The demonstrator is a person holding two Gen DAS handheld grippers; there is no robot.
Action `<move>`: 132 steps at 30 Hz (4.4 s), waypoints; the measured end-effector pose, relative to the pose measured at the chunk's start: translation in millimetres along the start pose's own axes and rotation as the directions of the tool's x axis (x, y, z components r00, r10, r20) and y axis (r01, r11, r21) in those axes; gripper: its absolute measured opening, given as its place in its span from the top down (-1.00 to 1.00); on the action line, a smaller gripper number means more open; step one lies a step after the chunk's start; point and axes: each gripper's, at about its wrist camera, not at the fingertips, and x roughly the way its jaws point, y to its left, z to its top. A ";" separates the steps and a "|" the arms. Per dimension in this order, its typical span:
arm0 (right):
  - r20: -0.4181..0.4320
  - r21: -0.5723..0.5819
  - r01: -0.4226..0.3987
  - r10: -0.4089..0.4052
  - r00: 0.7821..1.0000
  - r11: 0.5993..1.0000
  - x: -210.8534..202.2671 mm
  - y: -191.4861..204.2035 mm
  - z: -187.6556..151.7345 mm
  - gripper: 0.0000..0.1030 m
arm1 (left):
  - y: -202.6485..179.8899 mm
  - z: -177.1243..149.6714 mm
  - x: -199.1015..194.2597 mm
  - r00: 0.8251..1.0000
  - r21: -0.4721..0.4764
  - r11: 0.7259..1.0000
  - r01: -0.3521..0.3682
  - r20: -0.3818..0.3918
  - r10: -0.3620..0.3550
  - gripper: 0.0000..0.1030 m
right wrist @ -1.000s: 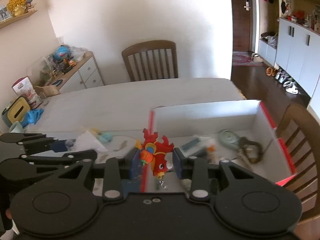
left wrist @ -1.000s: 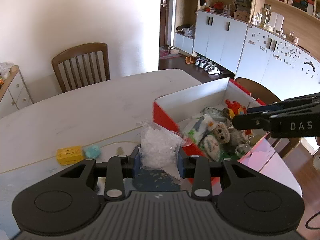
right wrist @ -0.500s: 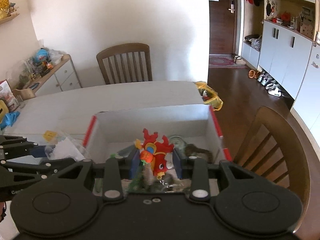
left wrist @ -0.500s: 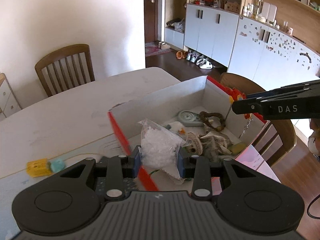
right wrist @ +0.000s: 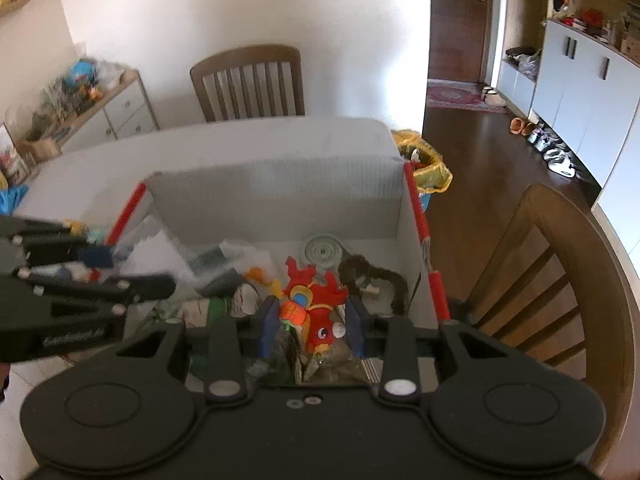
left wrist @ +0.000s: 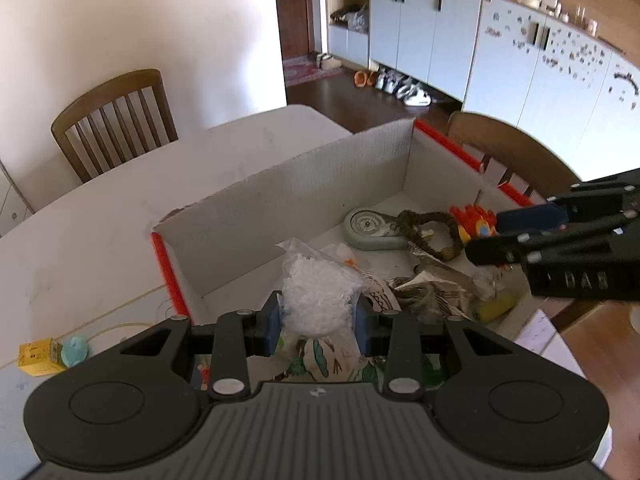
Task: Organize objects
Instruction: 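Carry the foam bag and rooster plush over the shoebox and lower them inside, then open both tools to release the foam bag and rooster plush, then withdraw both tools from the box toward the yellow box and teal ball, then grasp the yellow box with the left tool while the right grasps the teal ball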
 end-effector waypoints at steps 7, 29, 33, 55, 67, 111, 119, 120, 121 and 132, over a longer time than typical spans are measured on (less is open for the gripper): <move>-0.059 -0.028 -0.018 0.017 0.998 0.999 19.2 -2.6 -8.2 0.33 | -7.2 5.4 29.3 0.998 0.022 1.000 0.002 -0.059 0.000 0.32; -0.086 -0.039 -0.040 0.037 0.996 0.998 28.7 -7.7 -14.0 0.05 | 1.7 -2.8 47.1 0.992 -0.034 0.999 0.018 -0.124 -0.023 0.29; -0.065 -0.040 -0.046 0.044 0.997 0.998 20.7 -7.8 -12.6 -0.07 | -1.3 -4.4 38.7 0.995 -0.023 1.000 0.011 -0.101 -0.013 0.22; 0.069 -0.037 -0.128 0.130 0.989 0.991 -36.4 13.0 -8.0 -0.53 | 12.5 -13.3 -39.2 0.998 -0.100 0.995 -0.019 0.051 0.025 -0.38; 0.148 0.000 -0.135 0.133 0.980 0.991 -59.4 50.9 -14.4 -0.97 | 47.9 -35.8 -87.4 0.992 -0.152 0.988 0.013 0.125 0.006 -0.61; 0.053 -0.025 -0.133 0.134 0.990 0.991 32.0 249.0 44.5 -0.89 | 278.3 -125.8 -56.8 0.994 -0.245 0.968 0.059 0.101 -0.035 -1.00; -0.009 -0.055 -0.136 0.136 0.991 0.989 75.0 256.0 60.0 -0.82 | 301.9 -125.7 -24.9 0.995 -0.251 0.968 -0.013 0.088 0.036 -1.00; -0.015 -0.061 -0.139 0.138 0.990 0.988 78.9 256.4 61.1 -0.82 | 305.5 -125.7 -20.3 0.995 -0.253 0.967 -0.026 0.091 0.050 -1.00; -0.022 -0.066 -0.133 0.132 0.991 0.989 83.0 257.3 62.5 -0.82 | 307.7 -124.4 -16.6 0.994 -0.251 0.967 -0.041 0.090 0.065 -1.00; -0.085 -0.053 -0.128 0.123 0.989 0.990 127.6 260.1 74.7 -0.78 | 313.7 -123.8 24.3 0.994 -0.220 0.973 -0.076 0.061 0.091 -1.00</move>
